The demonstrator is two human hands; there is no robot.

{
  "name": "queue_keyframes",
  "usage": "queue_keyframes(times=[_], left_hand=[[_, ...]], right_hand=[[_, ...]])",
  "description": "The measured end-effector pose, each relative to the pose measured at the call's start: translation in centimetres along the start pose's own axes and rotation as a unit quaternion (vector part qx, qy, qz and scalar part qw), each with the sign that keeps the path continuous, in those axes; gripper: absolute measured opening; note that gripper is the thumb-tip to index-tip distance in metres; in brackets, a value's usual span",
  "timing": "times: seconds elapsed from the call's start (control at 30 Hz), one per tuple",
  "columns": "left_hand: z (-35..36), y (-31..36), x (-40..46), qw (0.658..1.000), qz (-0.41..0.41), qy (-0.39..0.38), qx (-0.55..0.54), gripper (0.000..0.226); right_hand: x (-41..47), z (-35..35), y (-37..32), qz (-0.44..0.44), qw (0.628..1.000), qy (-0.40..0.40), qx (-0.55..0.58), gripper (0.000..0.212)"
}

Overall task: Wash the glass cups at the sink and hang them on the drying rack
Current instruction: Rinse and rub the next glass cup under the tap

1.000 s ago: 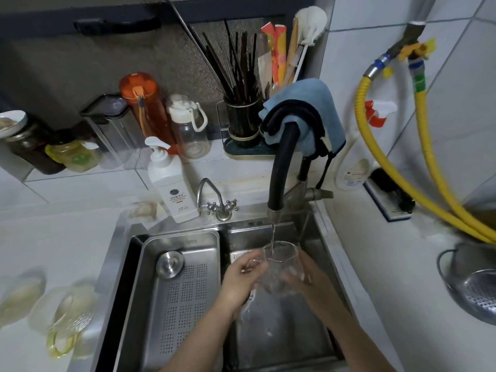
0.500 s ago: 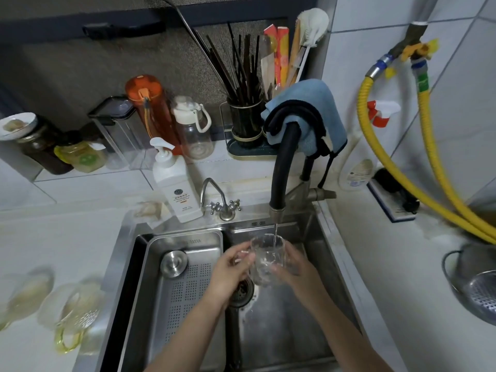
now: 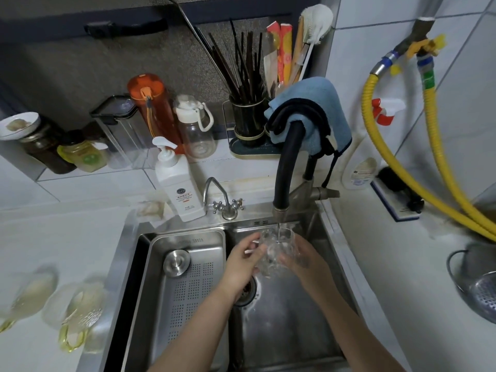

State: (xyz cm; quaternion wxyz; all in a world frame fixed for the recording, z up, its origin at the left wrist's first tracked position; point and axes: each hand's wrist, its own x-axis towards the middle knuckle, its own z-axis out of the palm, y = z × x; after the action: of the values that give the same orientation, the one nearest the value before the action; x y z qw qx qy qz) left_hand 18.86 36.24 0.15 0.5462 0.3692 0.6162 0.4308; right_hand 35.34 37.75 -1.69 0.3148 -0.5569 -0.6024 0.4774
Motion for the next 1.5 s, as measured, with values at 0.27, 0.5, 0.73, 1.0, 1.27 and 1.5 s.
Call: queue_keyframes(times=[0.27, 0.5, 0.73, 1.0, 1.27, 1.5], left_hand=[[-0.5, -0.8, 0.1, 0.999, -0.027, 0.036, -0.019, 0.036], [-0.1, -0.8, 0.4, 0.997, -0.009, 0.061, 0.040, 0.048], [-1.7, -0.5, -0.6, 0.996, 0.030, 0.086, -0.016, 0.078], [-0.6, 0.0, -1.2, 0.995, 0.073, 0.050, 0.050, 0.114], [0.6, 1.5, 0.3, 0.995, 0.069, 0.065, 0.002, 0.068], [1.9, 1.7, 0.9, 0.997, 0.051, 0.033, -0.056, 0.066]], right_hand=[[0.2, 0.7, -0.1, 0.027, 0.999, -0.025, -0.004, 0.045], [-0.2, 1.4, 0.3, 0.085, 0.990, -0.025, 0.112, 0.024], [0.1, 3.5, -1.5, 0.196, 0.934, -0.021, 0.297, 0.013], [1.0, 4.0, -2.4, 0.263, 0.888, -0.038, 0.375, 0.044], [0.3, 0.8, -3.3, 0.102, 0.966, -0.021, 0.237, 0.022], [0.0, -0.6, -4.3, 0.023, 0.984, 0.025, 0.174, 0.013]])
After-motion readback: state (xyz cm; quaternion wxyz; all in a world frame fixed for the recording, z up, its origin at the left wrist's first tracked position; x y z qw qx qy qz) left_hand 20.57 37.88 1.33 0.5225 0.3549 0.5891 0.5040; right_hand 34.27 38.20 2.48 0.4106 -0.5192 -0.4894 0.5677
